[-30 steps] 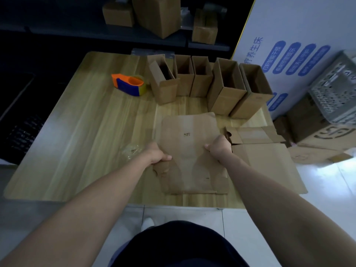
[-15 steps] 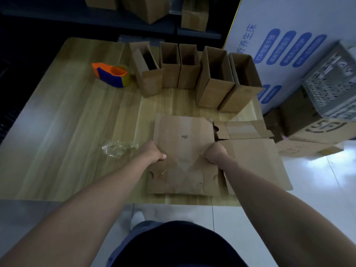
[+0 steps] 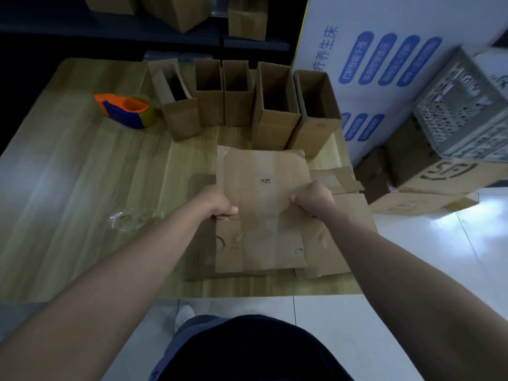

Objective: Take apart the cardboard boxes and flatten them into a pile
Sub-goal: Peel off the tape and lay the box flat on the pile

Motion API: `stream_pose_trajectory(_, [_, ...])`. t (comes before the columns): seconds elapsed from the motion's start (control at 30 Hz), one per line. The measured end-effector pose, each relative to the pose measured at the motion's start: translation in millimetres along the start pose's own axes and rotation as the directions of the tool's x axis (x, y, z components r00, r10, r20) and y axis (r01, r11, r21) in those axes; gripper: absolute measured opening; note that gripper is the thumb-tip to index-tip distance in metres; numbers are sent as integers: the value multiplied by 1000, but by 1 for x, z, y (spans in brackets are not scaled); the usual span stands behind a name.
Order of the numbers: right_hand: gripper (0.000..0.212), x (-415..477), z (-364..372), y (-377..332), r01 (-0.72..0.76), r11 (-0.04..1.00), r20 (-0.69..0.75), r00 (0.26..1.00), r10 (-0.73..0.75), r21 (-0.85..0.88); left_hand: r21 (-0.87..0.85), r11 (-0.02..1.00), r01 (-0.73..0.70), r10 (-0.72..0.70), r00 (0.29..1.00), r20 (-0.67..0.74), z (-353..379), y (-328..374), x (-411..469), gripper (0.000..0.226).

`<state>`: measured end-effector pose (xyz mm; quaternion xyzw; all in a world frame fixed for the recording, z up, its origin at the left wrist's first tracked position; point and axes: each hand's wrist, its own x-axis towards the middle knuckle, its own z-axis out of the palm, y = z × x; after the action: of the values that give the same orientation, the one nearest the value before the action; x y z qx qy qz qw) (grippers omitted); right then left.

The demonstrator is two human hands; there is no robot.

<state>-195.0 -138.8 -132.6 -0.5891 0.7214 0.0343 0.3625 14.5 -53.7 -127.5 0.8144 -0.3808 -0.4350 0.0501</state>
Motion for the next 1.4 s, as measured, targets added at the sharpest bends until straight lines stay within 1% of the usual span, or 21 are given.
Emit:
stream_pose_trajectory(0.07, [68,4,-17,19,-17,1000,-26,1000,17,-12,-15,1000,-26,27,999,32,17,19,-3,40])
stream_pose_trajectory(0.17, [77,8,-31,39,-8,1000,-71,997,8,3,-162,987,-14,24,998,64,35,36,-6,37])
stream_pose_trajectory(0.27, [83,11,-33,36,-4,1000,-84,996,3,-6,-304,953,15,6,998,68,39,35,-4,42])
stream_pose_trajectory(0.33, [86,13,-31,29,-3,1000,-75,997,2,-20,-363,932,21,-3,999,51,41,30,-4,51])
stream_pose_trajectory(0.4, [89,16,-26,27,7,1000,-79,997,-9,-23,-364,931,3,6,1000,22,48,27,-3,55])
stream_pose_trajectory(0.47, [88,19,-22,34,-11,1000,-92,996,8,-26,-349,936,-37,41,999,2,60,28,-3,47])
stream_pose_trajectory(0.53, [83,22,-16,49,-51,999,-93,995,48,-21,-278,960,-46,46,999,-5,72,33,-3,45])
stream_pose_trajectory(0.63, [84,28,-1,71,-92,995,-44,995,91,-27,-186,982,-29,26,999,-19,91,32,2,57])
stream_pose_trajectory(0.73, [85,37,9,79,-91,995,-33,995,90,-32,-116,993,-10,5,999,-50,101,26,9,58])
stream_pose_trajectory(0.8, [89,43,8,81,-81,992,-51,996,77,-96,-76,997,16,-21,997,-69,100,25,11,58])
stream_pose_trajectory(0.87, [97,46,5,82,-65,986,-45,997,59,-150,-40,998,42,-45,997,-58,97,27,12,56])
stream_pose_trajectory(0.97, [95,49,4,79,-66,989,-27,998,63,-130,14,998,57,-56,996,-66,98,30,13,49])
stream_pose_trajectory(1.07, [98,48,4,79,-89,992,-30,996,87,-90,44,998,42,-37,993,-108,101,29,12,51])
stream_pose_trajectory(1.13, [104,46,1,81,-93,994,1,996,93,-59,24,999,39,-37,995,-96,99,29,7,50])
stream_pose_trajectory(1.23, [101,47,-14,90,-102,994,29,994,101,24,-138,989,48,-50,999,-12,95,34,1,46])
stream_pose_trajectory(1.3, [99,52,-31,99,-97,993,-29,995,99,61,-236,972,22,-18,1000,19,96,46,-2,41])
stream_pose_trajectory(1.37, [97,57,-48,107,-106,994,-94,990,107,15,-270,963,-12,20,999,26,102,63,-5,33])
stream_pose_trajectory(1.4, [95,60,-54,112,-132,991,-116,985,131,-2,-275,961,-25,35,999,32,108,71,-5,33])
